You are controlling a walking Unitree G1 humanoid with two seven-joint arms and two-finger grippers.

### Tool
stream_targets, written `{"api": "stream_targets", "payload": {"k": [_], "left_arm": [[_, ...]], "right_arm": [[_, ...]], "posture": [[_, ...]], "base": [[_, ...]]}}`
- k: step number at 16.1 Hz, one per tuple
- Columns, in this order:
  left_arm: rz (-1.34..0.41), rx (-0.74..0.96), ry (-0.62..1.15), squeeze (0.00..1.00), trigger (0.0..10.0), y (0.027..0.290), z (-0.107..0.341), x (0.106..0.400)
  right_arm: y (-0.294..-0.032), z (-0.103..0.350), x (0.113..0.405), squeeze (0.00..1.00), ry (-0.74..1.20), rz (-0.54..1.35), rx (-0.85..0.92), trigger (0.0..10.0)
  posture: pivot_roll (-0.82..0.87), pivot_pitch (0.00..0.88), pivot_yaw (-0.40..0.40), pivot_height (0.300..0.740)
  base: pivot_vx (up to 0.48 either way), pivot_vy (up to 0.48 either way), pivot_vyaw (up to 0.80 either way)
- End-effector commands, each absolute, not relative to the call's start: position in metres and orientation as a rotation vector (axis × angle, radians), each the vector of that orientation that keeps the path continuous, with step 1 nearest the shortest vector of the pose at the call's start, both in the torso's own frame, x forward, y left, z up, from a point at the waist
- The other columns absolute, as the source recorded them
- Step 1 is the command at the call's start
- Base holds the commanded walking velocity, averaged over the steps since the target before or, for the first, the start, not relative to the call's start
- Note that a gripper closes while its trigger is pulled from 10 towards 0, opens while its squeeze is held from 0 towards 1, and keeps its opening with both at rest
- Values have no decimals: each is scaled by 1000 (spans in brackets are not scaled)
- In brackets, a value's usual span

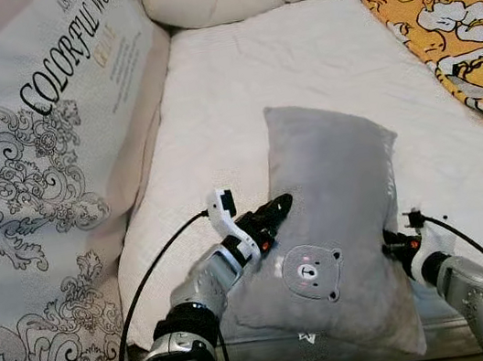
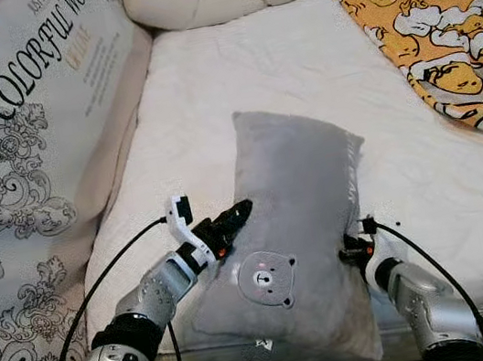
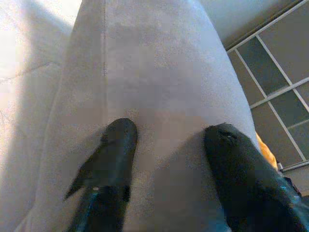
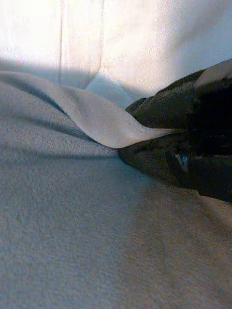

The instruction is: Clean up the room

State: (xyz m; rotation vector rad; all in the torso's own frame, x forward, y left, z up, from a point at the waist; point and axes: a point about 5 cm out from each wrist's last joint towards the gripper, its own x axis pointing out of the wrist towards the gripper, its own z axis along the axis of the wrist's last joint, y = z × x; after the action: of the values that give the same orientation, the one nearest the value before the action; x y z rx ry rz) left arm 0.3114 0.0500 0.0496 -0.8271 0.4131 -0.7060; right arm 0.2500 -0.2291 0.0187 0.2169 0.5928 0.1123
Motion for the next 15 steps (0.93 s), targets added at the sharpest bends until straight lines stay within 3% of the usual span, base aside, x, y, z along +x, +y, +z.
{"api": "stream_targets", "payload": {"k": [1, 5, 9, 10, 11, 13, 15], "left_arm": [[-767, -827, 406, 1000, 10000, 31, 60, 314], [-814, -797, 407, 1000, 10000, 23, 62, 314], [-905, -628, 449, 1000, 10000, 9, 58, 306], [-888, -596, 465, 0, 4941, 10, 55, 306], [-883, -591, 469, 0, 4941, 11, 55, 306], [-909, -611, 472, 0, 0, 10, 55, 305], [-904, -604, 480, 0, 0, 11, 54, 305]], "right_arm": [[-216, 15, 250, 0, 625, 163, 226, 0], [-208, 18, 256, 0, 612, 203, 227, 0], [-197, 28, 266, 0, 570, 253, 228, 0], [-192, 32, 268, 0, 557, 278, 229, 0], [-191, 32, 269, 0, 556, 283, 229, 0], [-189, 33, 270, 0, 554, 297, 227, 0], [-187, 33, 270, 0, 556, 303, 226, 0]], "posture": [[-150, 0, 129, 740], [-140, 0, 126, 740], [-145, 0, 138, 740], [-144, 0, 141, 740], [-144, 0, 141, 740], [-141, 0, 141, 740], [-133, 0, 135, 740]], "base": [[0, 0, 0], [0, 0, 0], [0, 0, 0], [0, 0, 0], [0, 0, 0], [0, 0, 0], [0, 0, 0]]}}
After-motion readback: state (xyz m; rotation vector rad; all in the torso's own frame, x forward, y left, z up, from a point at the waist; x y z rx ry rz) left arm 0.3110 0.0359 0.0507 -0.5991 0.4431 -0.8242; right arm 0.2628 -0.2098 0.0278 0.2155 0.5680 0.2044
